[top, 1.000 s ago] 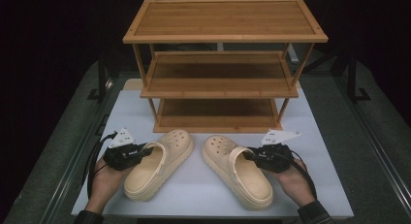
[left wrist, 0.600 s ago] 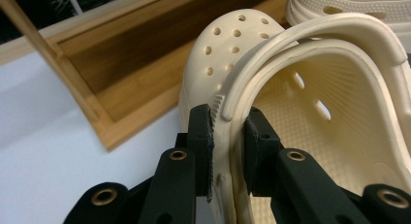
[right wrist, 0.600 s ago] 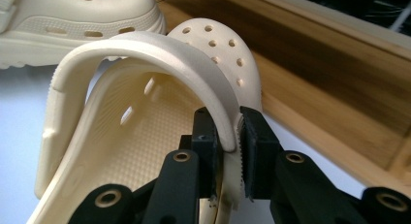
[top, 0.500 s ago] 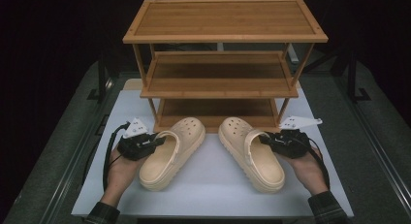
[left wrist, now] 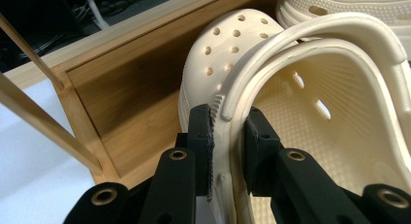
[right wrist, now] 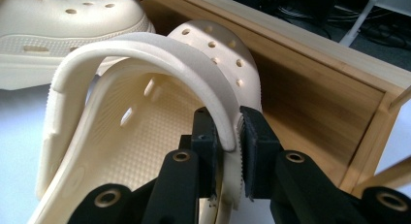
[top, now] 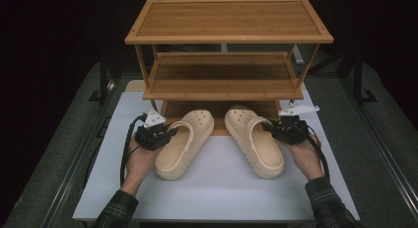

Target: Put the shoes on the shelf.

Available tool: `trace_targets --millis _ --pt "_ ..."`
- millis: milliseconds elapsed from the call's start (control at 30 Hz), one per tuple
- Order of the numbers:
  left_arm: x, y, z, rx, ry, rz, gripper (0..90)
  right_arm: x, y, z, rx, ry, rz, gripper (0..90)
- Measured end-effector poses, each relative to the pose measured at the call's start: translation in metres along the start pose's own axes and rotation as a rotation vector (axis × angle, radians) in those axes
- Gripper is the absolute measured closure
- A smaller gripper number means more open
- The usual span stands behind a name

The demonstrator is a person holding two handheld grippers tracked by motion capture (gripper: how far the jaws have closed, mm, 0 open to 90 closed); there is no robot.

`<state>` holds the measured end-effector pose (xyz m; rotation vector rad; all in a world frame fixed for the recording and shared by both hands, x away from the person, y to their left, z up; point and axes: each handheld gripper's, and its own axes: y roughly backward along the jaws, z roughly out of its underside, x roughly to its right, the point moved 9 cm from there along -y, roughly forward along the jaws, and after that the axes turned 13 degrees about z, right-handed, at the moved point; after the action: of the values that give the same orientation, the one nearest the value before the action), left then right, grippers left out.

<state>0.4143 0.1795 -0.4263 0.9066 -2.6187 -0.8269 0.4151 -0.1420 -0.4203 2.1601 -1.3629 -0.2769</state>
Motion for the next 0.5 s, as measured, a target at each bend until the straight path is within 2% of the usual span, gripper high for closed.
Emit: trace_targets --millis 67,100,200,300,500 --pt "-0.004 -0.008 -0.003 0.002 0.003 -0.019 76.4 0.002 -0.011 -0.002 -0.006 -0.007 0.01 77.7" --pt "-0.004 -0.008 -0.003 0.002 0.003 -0.019 76.4 0.002 -0.011 -0.002 -0.006 -0.007 0.01 77.7" --pt "-0.01 -0.021 -0.01 0.012 0.013 -0.048 76.4 0.005 -0.024 -0.008 -0.009 -0.01 0.04 77.6" --pt "-0.015 -0.031 -0.015 0.017 0.016 -0.068 76.4 0.006 -0.033 -0.014 0.006 -0.016 0.06 77.7" --pt "-0.02 -0.045 -0.021 0.018 0.024 -0.088 76.3 0.004 -0.047 -0.019 -0.003 -0.022 0.081 77.6"
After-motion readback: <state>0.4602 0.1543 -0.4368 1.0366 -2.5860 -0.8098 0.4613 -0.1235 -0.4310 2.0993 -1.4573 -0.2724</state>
